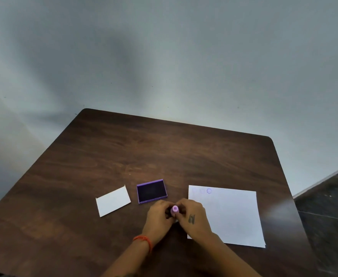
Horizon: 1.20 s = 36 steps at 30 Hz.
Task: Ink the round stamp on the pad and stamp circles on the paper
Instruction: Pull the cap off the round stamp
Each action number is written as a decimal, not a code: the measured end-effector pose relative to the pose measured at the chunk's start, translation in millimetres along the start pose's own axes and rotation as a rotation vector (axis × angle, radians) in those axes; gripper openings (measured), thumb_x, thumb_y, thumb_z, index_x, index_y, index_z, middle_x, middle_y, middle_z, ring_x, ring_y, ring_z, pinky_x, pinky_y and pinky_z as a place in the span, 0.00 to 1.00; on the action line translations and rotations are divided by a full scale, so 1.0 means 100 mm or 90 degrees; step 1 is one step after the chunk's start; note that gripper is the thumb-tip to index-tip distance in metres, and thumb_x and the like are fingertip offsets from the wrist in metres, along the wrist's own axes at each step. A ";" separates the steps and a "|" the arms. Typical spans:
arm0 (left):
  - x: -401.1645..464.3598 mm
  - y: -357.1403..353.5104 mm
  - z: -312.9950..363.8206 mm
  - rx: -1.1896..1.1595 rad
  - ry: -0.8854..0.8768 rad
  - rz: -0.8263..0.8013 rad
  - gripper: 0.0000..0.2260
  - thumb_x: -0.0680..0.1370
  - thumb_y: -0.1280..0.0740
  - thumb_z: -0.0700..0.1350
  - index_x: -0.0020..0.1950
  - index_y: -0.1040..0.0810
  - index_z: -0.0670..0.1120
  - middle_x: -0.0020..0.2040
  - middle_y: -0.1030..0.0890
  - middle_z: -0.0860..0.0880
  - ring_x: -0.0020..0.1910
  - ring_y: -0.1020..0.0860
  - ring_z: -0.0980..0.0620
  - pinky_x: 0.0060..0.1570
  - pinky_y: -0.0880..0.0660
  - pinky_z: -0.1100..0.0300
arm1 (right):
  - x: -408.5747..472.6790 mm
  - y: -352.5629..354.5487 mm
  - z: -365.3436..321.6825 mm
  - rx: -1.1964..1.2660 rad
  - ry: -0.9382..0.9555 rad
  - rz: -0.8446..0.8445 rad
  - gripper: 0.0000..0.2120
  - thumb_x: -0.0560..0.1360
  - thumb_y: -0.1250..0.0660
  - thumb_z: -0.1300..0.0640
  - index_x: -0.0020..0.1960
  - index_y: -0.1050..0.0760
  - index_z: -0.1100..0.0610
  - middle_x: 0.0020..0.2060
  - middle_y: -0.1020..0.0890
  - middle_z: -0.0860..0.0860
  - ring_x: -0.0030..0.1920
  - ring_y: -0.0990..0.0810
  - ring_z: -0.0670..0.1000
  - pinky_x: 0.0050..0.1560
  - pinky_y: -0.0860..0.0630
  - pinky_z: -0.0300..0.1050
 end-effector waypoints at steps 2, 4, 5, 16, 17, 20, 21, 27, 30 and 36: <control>0.02 -0.01 -0.02 0.006 0.008 0.011 0.10 0.72 0.30 0.40 0.52 0.21 0.47 0.52 0.19 0.47 0.49 0.23 0.54 0.53 0.25 0.61 | 0.01 -0.03 0.02 -0.009 0.004 -0.005 0.14 0.73 0.37 0.41 0.41 0.22 0.52 0.39 0.16 0.50 0.32 0.26 0.37 0.34 0.32 0.21; 0.03 0.00 -0.03 0.000 0.018 0.019 0.09 0.72 0.30 0.40 0.51 0.20 0.48 0.51 0.19 0.48 0.48 0.23 0.55 0.52 0.26 0.63 | 0.02 -0.05 0.03 -0.006 0.009 -0.016 0.12 0.73 0.35 0.44 0.42 0.22 0.52 0.39 0.16 0.50 0.32 0.26 0.37 0.35 0.31 0.22; 0.04 0.00 -0.03 -0.005 0.019 0.019 0.09 0.72 0.30 0.41 0.51 0.20 0.48 0.51 0.19 0.48 0.48 0.23 0.55 0.52 0.26 0.63 | 0.03 -0.04 0.03 0.003 0.011 -0.020 0.11 0.73 0.34 0.45 0.42 0.22 0.52 0.38 0.16 0.49 0.32 0.25 0.37 0.35 0.30 0.22; 0.04 0.17 0.09 -0.111 0.016 0.035 0.10 0.69 0.27 0.42 0.49 0.22 0.50 0.46 0.18 0.51 0.45 0.20 0.57 0.48 0.21 0.64 | 0.01 0.09 0.27 0.334 -0.169 -0.021 0.06 0.69 0.26 0.54 0.43 0.22 0.51 0.39 0.17 0.49 0.40 0.17 0.45 0.33 0.24 0.27; 0.04 0.17 0.12 -0.103 0.009 0.033 0.10 0.70 0.27 0.42 0.48 0.22 0.50 0.45 0.18 0.51 0.44 0.20 0.57 0.47 0.22 0.65 | 0.00 0.09 0.27 0.344 -0.172 -0.017 0.07 0.67 0.26 0.53 0.43 0.21 0.51 0.39 0.16 0.49 0.39 0.16 0.46 0.33 0.24 0.28; 0.04 0.18 0.19 -0.073 -0.017 0.025 0.09 0.70 0.27 0.43 0.47 0.22 0.50 0.44 0.18 0.52 0.43 0.20 0.58 0.45 0.23 0.68 | -0.01 0.14 0.25 0.337 -0.156 0.012 0.04 0.67 0.26 0.53 0.39 0.21 0.49 0.36 0.17 0.47 0.34 0.16 0.43 0.31 0.25 0.28; 0.04 0.18 0.21 -0.063 -0.023 0.024 0.08 0.70 0.28 0.43 0.47 0.22 0.50 0.44 0.18 0.52 0.43 0.21 0.58 0.45 0.23 0.68 | -0.01 0.15 0.24 0.336 -0.148 0.018 0.04 0.68 0.26 0.54 0.38 0.21 0.49 0.36 0.17 0.47 0.34 0.16 0.43 0.31 0.24 0.28; 0.06 0.23 0.25 -0.038 -0.038 0.032 0.09 0.69 0.27 0.44 0.48 0.22 0.50 0.45 0.18 0.51 0.43 0.21 0.58 0.45 0.24 0.69 | 0.02 0.21 0.16 0.308 -0.115 -0.003 0.05 0.69 0.26 0.56 0.43 0.21 0.48 0.38 0.16 0.47 0.41 0.17 0.46 0.34 0.25 0.26; 0.06 0.25 0.28 -0.034 -0.049 0.038 0.08 0.70 0.27 0.45 0.47 0.22 0.50 0.44 0.18 0.53 0.43 0.21 0.61 0.42 0.25 0.73 | 0.01 0.19 0.19 0.343 -0.153 -0.001 0.05 0.69 0.27 0.52 0.42 0.23 0.50 0.37 0.17 0.48 0.37 0.16 0.46 0.33 0.23 0.29; 0.04 0.25 0.27 -0.010 -0.047 0.036 0.09 0.70 0.27 0.44 0.49 0.22 0.50 0.46 0.18 0.51 0.44 0.21 0.59 0.45 0.24 0.69 | 0.01 0.19 0.22 0.308 -0.155 -0.001 0.06 0.68 0.26 0.55 0.44 0.20 0.54 0.40 0.16 0.53 0.38 0.17 0.46 0.34 0.23 0.28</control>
Point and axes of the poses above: each hand's wrist, its own x-axis towards the middle knuckle, its own y-axis out of the back of the hand, z = x × y, the point moved 10 cm from there along x, towards the middle knuckle
